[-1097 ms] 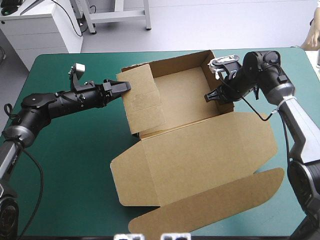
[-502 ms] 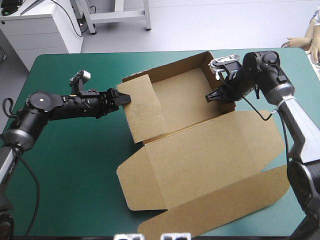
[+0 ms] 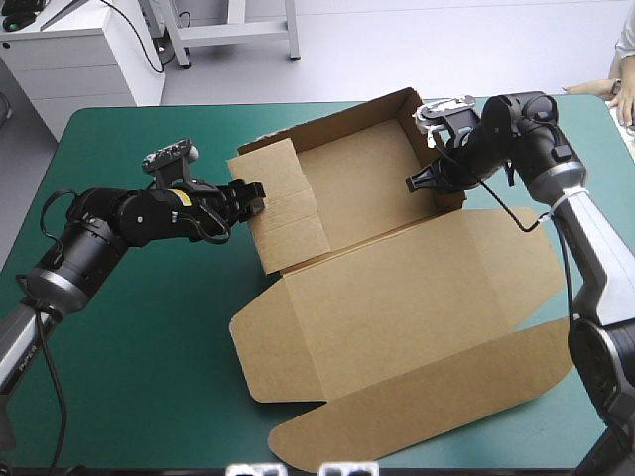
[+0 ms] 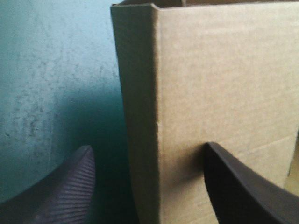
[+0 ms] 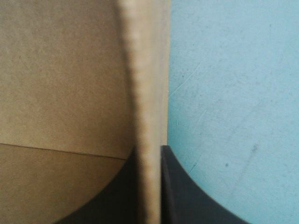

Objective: Fold the box

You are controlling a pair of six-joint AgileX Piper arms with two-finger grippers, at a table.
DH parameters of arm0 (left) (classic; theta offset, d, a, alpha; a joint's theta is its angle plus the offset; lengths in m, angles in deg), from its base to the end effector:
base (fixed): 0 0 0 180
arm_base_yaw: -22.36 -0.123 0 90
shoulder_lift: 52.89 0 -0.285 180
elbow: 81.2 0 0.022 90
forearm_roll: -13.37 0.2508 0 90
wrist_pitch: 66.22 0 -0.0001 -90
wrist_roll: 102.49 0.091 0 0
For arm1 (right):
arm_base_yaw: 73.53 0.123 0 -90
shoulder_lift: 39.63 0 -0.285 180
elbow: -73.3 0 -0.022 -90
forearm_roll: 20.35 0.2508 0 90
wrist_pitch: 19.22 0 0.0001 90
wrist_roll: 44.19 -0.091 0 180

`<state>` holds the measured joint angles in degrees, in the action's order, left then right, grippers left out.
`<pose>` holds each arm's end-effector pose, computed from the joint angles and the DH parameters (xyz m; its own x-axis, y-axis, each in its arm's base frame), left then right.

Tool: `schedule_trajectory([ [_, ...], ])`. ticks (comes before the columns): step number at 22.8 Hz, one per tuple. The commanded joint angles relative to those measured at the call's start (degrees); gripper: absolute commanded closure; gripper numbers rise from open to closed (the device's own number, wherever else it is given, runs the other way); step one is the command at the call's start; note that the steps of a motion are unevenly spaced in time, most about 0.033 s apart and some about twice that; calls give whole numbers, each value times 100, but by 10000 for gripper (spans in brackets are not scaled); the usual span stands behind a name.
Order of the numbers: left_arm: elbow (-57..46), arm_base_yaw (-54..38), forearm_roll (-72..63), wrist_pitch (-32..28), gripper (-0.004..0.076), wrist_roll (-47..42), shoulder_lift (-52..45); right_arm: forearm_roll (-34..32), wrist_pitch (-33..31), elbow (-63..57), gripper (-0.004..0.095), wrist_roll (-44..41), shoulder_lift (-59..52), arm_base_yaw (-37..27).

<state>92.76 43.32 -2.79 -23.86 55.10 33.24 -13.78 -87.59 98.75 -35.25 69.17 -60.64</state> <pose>0.2713 -0.1222 0.3584 -0.7997 -0.2894 -0.5260 0.0312 0.8550 -0.5178 0.3696 0.0945 0.3641 -0.8211 -0.3035 -0.4833 -0.3666 0.9296 0.0390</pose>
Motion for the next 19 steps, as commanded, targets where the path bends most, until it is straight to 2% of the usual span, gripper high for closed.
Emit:
schedule_trajectory([
  [1,170,177,656,-133,248,-890,-163,431,222,283,920,-81,-315,66],
  [7,170,288,859,-235,248,-1356,-163,-176,430,590,920,-395,-315,784],
  [19,173,288,878,-344,249,-1526,-61,-160,213,954,920,-477,-315,923],
])
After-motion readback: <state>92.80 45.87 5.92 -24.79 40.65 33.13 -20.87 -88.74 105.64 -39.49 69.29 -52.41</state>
